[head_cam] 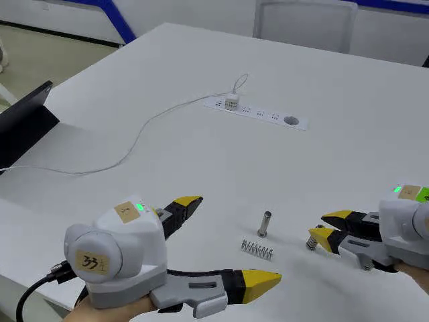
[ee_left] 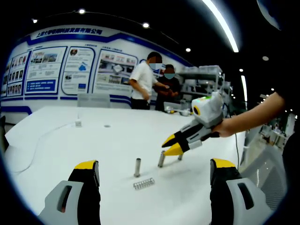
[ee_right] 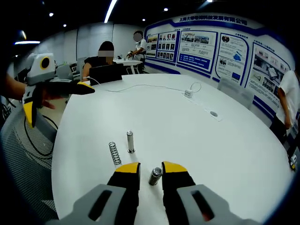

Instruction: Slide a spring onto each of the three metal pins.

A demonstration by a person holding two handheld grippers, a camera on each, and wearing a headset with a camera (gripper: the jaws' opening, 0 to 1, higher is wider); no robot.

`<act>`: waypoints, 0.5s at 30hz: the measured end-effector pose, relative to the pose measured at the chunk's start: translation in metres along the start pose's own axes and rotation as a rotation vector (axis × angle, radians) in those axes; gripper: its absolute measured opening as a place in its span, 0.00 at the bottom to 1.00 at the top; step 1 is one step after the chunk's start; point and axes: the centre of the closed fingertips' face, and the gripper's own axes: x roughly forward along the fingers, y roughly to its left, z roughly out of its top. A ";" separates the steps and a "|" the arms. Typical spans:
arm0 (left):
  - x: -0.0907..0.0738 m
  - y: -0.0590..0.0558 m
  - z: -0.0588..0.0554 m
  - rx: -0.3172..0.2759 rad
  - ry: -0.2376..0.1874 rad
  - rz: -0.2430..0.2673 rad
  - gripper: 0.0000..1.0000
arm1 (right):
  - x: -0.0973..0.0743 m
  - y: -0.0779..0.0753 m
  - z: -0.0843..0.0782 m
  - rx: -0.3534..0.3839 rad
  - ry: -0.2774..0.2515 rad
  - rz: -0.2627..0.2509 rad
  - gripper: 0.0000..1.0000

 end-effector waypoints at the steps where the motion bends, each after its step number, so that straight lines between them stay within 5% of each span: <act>1: 0.000 0.000 0.000 -0.003 -0.002 0.000 1.00 | 0.000 0.002 0.001 -0.001 -0.003 0.005 0.19; 15: -0.001 0.001 0.002 -0.006 -0.012 0.001 1.00 | 0.014 0.045 0.004 -0.043 0.005 0.096 0.19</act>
